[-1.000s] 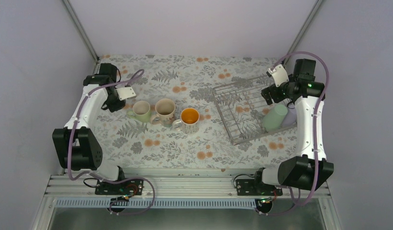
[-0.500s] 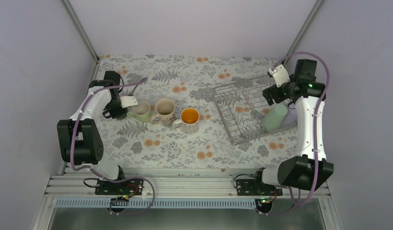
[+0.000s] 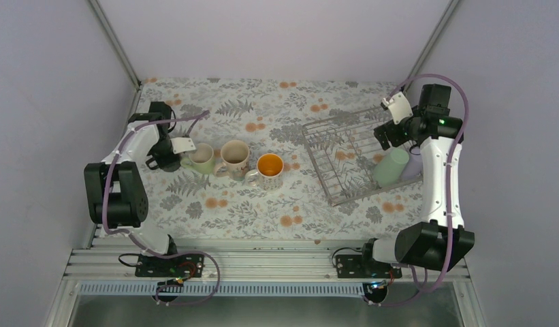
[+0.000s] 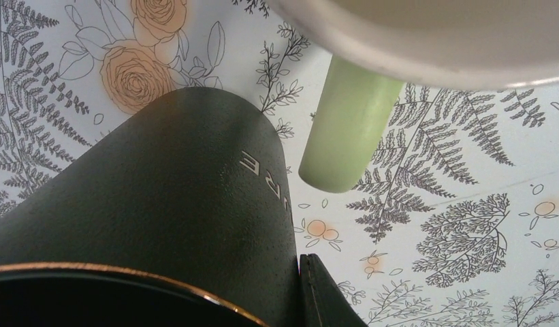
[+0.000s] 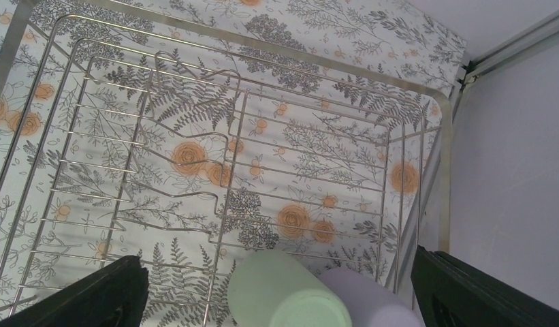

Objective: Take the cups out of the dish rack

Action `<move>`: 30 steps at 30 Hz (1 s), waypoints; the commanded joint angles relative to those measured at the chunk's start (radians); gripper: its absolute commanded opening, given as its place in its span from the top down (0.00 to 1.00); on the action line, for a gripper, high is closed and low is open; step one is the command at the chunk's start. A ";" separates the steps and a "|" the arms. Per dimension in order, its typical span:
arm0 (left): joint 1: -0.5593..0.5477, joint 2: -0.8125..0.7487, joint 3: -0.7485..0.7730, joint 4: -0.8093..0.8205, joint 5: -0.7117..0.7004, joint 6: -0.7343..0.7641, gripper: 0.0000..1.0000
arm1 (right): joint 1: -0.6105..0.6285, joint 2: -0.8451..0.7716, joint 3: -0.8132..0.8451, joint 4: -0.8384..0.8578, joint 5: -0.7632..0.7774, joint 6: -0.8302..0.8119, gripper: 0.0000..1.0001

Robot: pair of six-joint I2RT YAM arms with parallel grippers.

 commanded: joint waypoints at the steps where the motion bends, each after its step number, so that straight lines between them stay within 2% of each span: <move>1: 0.005 0.000 0.063 -0.016 0.015 0.018 0.98 | -0.012 -0.014 0.019 0.000 0.015 -0.008 0.00; 7: 0.006 0.009 0.089 -0.052 -0.001 0.016 0.93 | -0.012 -0.008 0.025 -0.005 0.008 -0.007 0.00; 12: 0.006 0.008 0.124 -0.091 0.003 0.019 0.77 | -0.012 -0.011 0.011 -0.006 0.004 -0.011 0.00; 19: 0.006 0.014 0.124 -0.112 -0.007 0.018 0.77 | -0.013 -0.017 0.002 -0.002 0.002 -0.012 0.00; 26: 0.005 -0.004 0.251 -0.176 -0.022 0.013 0.75 | -0.018 -0.025 -0.023 0.042 0.051 -0.002 0.00; 30: -0.004 -0.019 0.411 -0.242 0.022 -0.012 0.57 | -0.043 -0.005 -0.035 0.090 0.142 0.015 0.00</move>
